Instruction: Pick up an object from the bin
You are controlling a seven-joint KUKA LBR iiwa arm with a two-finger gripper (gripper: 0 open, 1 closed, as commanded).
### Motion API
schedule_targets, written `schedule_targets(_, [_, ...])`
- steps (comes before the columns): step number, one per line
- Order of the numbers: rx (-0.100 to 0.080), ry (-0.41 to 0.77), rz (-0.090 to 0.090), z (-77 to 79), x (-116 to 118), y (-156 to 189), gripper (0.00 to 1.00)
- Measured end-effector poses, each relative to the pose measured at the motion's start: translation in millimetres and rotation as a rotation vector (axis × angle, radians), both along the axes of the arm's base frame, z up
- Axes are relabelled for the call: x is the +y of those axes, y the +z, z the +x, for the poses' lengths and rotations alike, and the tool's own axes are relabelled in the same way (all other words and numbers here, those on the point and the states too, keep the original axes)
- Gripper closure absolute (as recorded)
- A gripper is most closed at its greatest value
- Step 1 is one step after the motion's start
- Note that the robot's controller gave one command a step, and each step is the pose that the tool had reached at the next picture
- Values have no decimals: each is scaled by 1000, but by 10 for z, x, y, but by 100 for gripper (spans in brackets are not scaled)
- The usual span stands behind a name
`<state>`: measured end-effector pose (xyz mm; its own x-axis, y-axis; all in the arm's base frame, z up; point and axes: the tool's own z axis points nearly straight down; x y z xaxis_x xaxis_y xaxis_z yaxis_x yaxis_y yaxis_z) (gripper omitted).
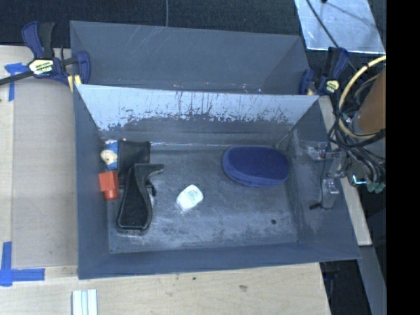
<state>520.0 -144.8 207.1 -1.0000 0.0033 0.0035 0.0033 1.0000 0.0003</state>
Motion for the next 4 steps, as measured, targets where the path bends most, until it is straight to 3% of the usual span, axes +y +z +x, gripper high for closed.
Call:
schedule_targets(1, [-3, 71, 3, 536, 783, -1149, 0])
schedule_targets(2, [-8, 67, -1, 542, 746, -1104, 100])
schedule_targets(3, [-17, 85, -2, 828, 779, -148, 100])
schedule_targets(4, [-16, 266, -1, 932, 1255, 787, 100])
